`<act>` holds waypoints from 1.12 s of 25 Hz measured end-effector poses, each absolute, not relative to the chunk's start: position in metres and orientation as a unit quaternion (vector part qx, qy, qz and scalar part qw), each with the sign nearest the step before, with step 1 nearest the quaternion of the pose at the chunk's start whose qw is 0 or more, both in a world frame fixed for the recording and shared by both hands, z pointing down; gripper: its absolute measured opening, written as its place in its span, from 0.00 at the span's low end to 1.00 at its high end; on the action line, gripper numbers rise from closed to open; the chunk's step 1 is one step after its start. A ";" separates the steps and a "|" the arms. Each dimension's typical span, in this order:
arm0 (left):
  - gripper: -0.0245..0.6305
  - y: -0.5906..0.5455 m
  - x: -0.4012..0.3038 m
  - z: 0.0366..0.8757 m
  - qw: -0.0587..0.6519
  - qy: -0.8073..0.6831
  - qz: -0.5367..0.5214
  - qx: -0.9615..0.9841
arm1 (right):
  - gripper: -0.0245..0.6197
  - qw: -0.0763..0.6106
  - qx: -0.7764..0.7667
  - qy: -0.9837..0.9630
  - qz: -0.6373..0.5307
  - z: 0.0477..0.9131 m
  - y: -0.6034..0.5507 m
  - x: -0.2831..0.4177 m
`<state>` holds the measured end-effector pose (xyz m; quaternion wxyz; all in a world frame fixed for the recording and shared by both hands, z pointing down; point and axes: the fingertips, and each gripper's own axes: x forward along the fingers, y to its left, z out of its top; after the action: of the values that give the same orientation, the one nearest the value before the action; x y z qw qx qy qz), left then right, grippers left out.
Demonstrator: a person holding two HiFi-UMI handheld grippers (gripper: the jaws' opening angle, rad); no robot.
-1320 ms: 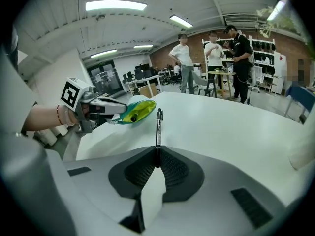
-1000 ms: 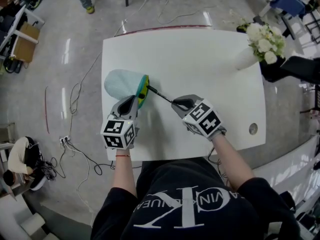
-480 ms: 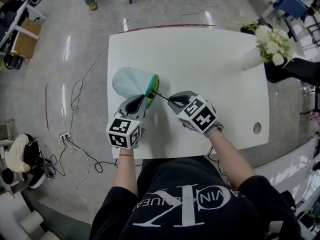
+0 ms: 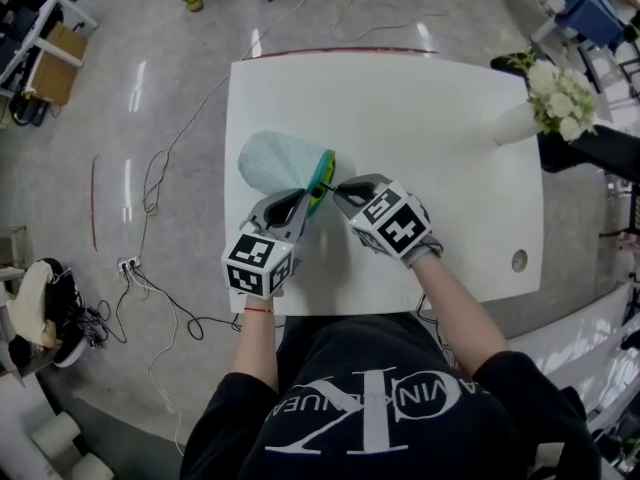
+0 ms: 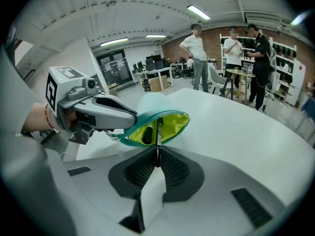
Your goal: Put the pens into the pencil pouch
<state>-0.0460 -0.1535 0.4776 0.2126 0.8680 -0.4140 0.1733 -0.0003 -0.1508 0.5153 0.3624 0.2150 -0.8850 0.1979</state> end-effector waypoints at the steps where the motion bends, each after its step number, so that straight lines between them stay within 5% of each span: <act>1: 0.06 -0.153 -0.046 0.478 0.213 -0.413 0.173 0.869 | 0.11 0.363 0.215 -0.885 0.197 0.515 -0.152 -0.003; 28: 0.06 -0.157 -0.042 0.479 0.218 -0.408 0.164 0.872 | 0.18 0.331 0.247 -0.891 0.187 0.517 -0.163 -0.004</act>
<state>-0.0421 -0.1566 0.4793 0.2178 0.8716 -0.4077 0.1637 -0.0038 -0.1626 0.5168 0.3306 0.2469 -0.8914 0.1873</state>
